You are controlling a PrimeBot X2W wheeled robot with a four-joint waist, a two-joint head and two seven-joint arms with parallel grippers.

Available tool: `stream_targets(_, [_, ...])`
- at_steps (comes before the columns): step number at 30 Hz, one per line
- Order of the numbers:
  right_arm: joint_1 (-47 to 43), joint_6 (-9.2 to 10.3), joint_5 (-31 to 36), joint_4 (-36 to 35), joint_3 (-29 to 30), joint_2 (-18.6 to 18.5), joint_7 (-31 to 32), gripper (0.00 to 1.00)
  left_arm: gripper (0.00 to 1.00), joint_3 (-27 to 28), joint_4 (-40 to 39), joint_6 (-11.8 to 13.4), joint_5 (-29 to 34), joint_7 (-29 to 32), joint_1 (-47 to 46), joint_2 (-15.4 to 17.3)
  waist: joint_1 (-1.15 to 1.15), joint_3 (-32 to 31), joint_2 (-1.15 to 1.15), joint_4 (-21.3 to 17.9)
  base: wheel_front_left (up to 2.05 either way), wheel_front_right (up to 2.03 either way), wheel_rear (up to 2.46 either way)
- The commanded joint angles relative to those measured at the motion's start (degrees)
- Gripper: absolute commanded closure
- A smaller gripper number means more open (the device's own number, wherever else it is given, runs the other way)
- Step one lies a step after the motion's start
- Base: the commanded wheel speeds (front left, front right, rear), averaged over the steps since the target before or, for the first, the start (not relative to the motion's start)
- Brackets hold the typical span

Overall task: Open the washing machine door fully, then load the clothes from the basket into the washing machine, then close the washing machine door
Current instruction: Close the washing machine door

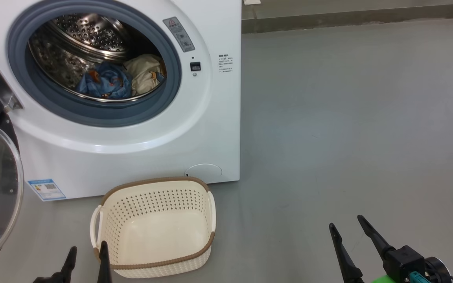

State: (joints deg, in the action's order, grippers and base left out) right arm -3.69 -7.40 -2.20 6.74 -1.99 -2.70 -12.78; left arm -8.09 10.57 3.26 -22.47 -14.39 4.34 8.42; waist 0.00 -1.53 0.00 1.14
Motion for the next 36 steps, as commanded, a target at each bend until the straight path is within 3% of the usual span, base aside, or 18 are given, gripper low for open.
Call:
stream_targets(1, [1.48, -0.09, -0.25, -1.19, -1.69, -0.18, -0.47, 0.00, 0.00, 1.90, -1.15, 0.21, 0.46, -0.57, -2.62, 1.04, 0.00, -0.03, 0.00, 0.00, 0.00, 0.00, 0.00])
stream_targets(22, [1.28, -0.09, -0.19, -1.25, -2.40, -0.18, -0.45, 0.00, 0.00, 1.19, -1.02, 0.42, 0.26, -0.59, -2.92, 1.32, 0.00, 0.13, 0.00, 0.72, 0.00, 0.00, 0.00])
stream_targets(29, [0.79, -0.09, -0.96, -1.18, -3.03, -0.18, -0.63, 0.00, 0.00, 0.56, -1.01, 0.73, 0.43, -0.58, -3.11, 1.20, 0.00, 0.16, 0.00, 4.64, 0.00, 0.00, 0.00])
stream_targets(36, [0.52, -0.09, -1.71, -0.69, -4.01, -0.18, -0.91, 0.00, 0.00, 0.45, -1.85, 1.41, 0.54, 0.04, -2.09, 1.82, 0.00, -0.18, 0.00, 11.71, 0.00, 0.00, 0.00])
